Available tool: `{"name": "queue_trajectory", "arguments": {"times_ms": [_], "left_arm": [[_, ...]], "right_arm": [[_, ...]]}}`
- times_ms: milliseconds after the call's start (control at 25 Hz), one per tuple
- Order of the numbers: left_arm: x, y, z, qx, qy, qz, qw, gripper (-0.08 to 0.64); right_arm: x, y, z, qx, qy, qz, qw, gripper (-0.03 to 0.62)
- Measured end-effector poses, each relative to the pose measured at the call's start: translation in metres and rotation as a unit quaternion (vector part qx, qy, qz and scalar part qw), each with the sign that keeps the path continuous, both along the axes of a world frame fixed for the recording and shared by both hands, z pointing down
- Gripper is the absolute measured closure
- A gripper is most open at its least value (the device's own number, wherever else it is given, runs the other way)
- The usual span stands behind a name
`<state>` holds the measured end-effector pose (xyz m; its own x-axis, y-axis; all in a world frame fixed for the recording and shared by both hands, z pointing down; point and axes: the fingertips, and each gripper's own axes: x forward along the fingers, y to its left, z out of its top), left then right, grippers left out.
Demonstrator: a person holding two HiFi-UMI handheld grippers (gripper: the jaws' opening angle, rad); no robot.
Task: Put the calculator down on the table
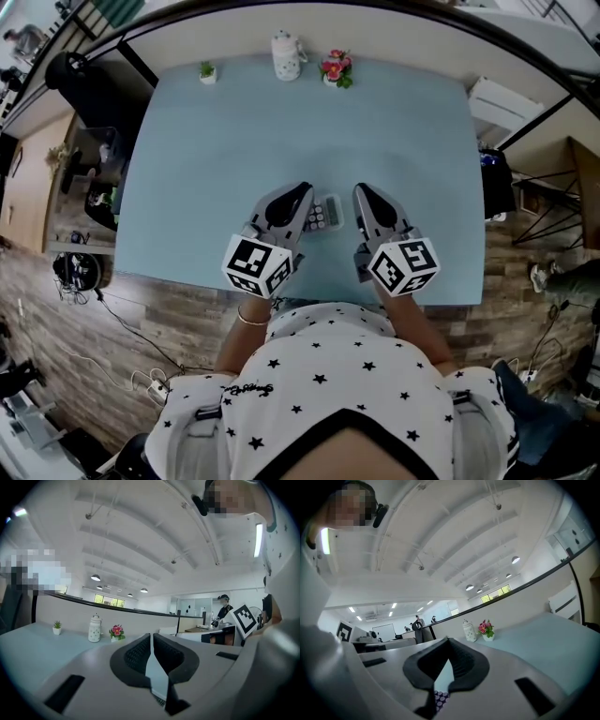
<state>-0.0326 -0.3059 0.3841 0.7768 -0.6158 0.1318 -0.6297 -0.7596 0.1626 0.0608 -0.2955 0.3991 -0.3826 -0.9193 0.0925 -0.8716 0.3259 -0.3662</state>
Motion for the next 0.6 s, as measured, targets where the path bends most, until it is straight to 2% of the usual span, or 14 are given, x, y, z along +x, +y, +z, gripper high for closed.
{"name": "queue_trajectory", "arguments": {"times_ms": [600], "left_arm": [[0.0040,-0.0002,-0.0008,-0.002,0.004,0.011,0.9999,0.517]], "right_arm": [[-0.0008,0.0022,-0.0019,-0.003,-0.004,0.004,1.000,0.595]]}}
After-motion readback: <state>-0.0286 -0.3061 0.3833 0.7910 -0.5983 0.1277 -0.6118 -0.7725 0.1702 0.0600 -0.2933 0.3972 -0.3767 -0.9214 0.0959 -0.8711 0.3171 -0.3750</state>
